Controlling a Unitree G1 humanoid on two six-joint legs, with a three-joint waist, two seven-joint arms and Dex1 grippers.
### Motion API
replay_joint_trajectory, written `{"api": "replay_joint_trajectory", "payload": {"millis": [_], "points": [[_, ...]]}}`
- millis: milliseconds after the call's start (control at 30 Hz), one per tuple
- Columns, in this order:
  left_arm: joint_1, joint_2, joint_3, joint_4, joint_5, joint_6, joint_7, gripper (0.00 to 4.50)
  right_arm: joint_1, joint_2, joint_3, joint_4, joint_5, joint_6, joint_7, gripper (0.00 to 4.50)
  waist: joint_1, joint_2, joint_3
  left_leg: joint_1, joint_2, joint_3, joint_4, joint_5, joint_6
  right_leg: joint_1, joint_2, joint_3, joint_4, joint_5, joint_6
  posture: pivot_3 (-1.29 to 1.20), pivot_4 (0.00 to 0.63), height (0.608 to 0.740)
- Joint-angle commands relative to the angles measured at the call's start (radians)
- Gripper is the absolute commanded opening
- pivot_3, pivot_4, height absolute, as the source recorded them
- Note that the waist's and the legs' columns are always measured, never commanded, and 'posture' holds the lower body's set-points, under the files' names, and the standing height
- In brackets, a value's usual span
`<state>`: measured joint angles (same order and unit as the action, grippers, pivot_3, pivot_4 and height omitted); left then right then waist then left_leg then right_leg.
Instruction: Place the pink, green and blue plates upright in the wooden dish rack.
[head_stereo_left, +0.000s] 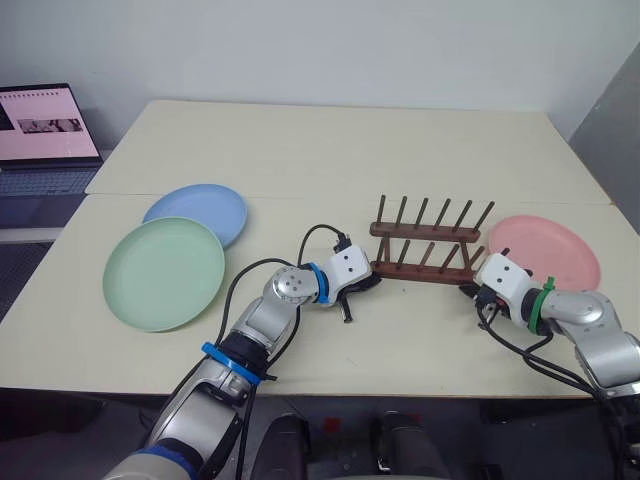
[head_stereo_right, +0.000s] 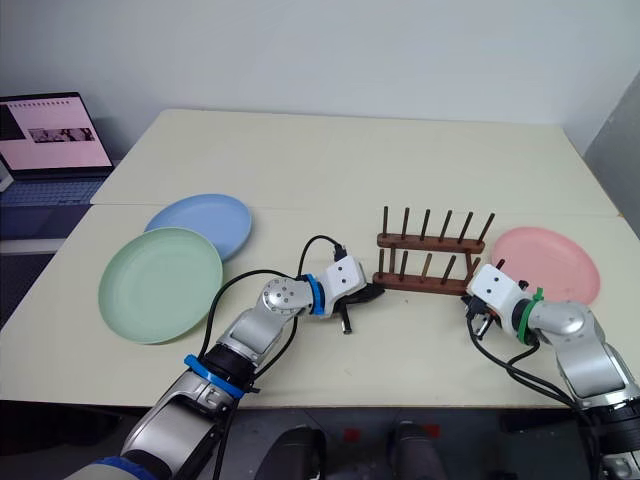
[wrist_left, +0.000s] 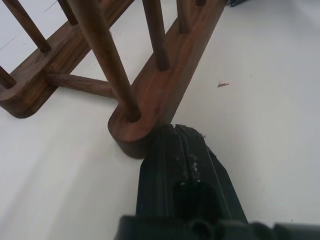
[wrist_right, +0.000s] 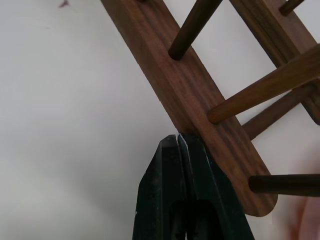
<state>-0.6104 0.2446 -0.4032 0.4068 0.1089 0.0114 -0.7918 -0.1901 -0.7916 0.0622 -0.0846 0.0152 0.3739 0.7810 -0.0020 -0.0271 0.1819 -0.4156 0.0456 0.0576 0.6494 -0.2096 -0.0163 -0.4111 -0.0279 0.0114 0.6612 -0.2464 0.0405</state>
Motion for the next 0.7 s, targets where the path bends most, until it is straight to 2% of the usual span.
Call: {"api": "replay_joint_trajectory", "payload": {"millis": [33, 267, 333, 367, 400, 467, 600, 633, 700], "points": [[-0.013, -0.008, 0.019, -0.004, 0.002, -0.016, 0.015, 0.0, -0.025, 0.003, -0.011, 0.007, -0.014, -0.031, -0.016, 0.02, 0.0, 0.0, 0.0, 0.0, 0.0, 0.0, 0.0, 0.0, 0.0, 0.0, 0.0, 0.0, 0.0, 0.0, 0.0, 0.0, 0.15, 0.728], [-0.003, 0.006, 0.041, -0.051, -0.031, -0.028, -0.003, 0.0, 0.002, -0.021, -0.054, -0.081, 0.036, -0.007, 0.026, 0.02, 0.0, 0.0, 0.0, 0.0, 0.0, 0.0, 0.0, 0.0, 0.0, -0.001, 0.0, 0.0, 0.0, 0.0, 0.0, 0.0, 0.15, 0.728], [0.035, 0.054, 0.071, -0.143, -0.082, -0.036, -0.062, 0.0, 0.038, -0.052, -0.105, -0.168, 0.092, 0.039, 0.069, 0.02, -0.001, 0.0, 0.0, -0.001, 0.0, 0.0, -0.001, 0.0, 0.0, -0.001, 0.0, 0.0, 0.0, 0.0, 0.0, 0.0, 0.15, 0.728], [0.056, 0.079, 0.086, -0.193, -0.116, -0.01, -0.097, 0.0, 0.054, -0.067, -0.129, -0.201, 0.109, 0.054, 0.078, 0.19, -0.001, 0.0, 0.0, -0.001, 0.001, 0.0, -0.002, 0.0, 0.0, -0.002, 0.0, 0.001, 0.0, 0.0, 0.0, 0.0, 0.15, 0.728], [0.07, 0.097, 0.1, -0.232, -0.14, 0.02, -0.116, 0.0, 0.067, -0.081, -0.151, -0.222, 0.123, 0.066, 0.086, 0.38, -0.001, 0.0, 0.0, -0.001, 0.001, -0.001, -0.003, 0.0, 0.0, -0.002, 0.0, 0.001, 0.0, 0.0, 0.0, 0.0, 0.15, 0.728], [0.122, 0.172, 0.152, -0.359, -0.229, 0.088, -0.186, 0.37, 0.113, -0.124, -0.223, -0.28, 0.165, 0.097, 0.122, 0.89, -0.001, 0.0, 0.0, -0.001, 0.001, -0.001, -0.003, 0.0, 0.0, -0.003, 0.0, 0.001, 0.0, 0.0, -0.001, 0.0, 0.15, 0.728], [0.191, 0.314, 0.259, -0.617, -0.445, 0.271, -0.3, 1.42, 0.186, -0.196, -0.363, -0.303, 0.189, 0.115, 0.158, 2.27, -0.001, 0.0, 0.0, 0.0, 0.002, -0.001, -0.003, 0.0, 0.0, -0.003, 0.0, 0.002, 0.0, -0.001, -0.001, 0.0, 0.15, 0.728], [0.195, 0.334, 0.275, -0.655, -0.481, 0.305, -0.308, 1.77, 0.197, -0.207, -0.38, -0.299, 0.192, 0.114, 0.162, 2.75, -0.001, 0.0, 0.0, 0.0, 0.002, -0.001, -0.003, 0.0, 0.0, -0.003, 0.0, 0.001, 0.0, -0.001, -0.001, 0.0, 0.15, 0.728], [0.181, 0.377, 0.308, -0.735, -0.561, 0.389, -0.325, 2.28, 0.207, -0.232, -0.391, -0.244, 0.164, 0.087, 0.159, 3.39, 0.0, 0.0, 0.0, 0.0, 0.002, -0.001, -0.002, 0.0, 0.0, -0.002, -0.001, 0.001, 0.0, -0.002, -0.003, 0.0, 0.15, 0.728]]}}
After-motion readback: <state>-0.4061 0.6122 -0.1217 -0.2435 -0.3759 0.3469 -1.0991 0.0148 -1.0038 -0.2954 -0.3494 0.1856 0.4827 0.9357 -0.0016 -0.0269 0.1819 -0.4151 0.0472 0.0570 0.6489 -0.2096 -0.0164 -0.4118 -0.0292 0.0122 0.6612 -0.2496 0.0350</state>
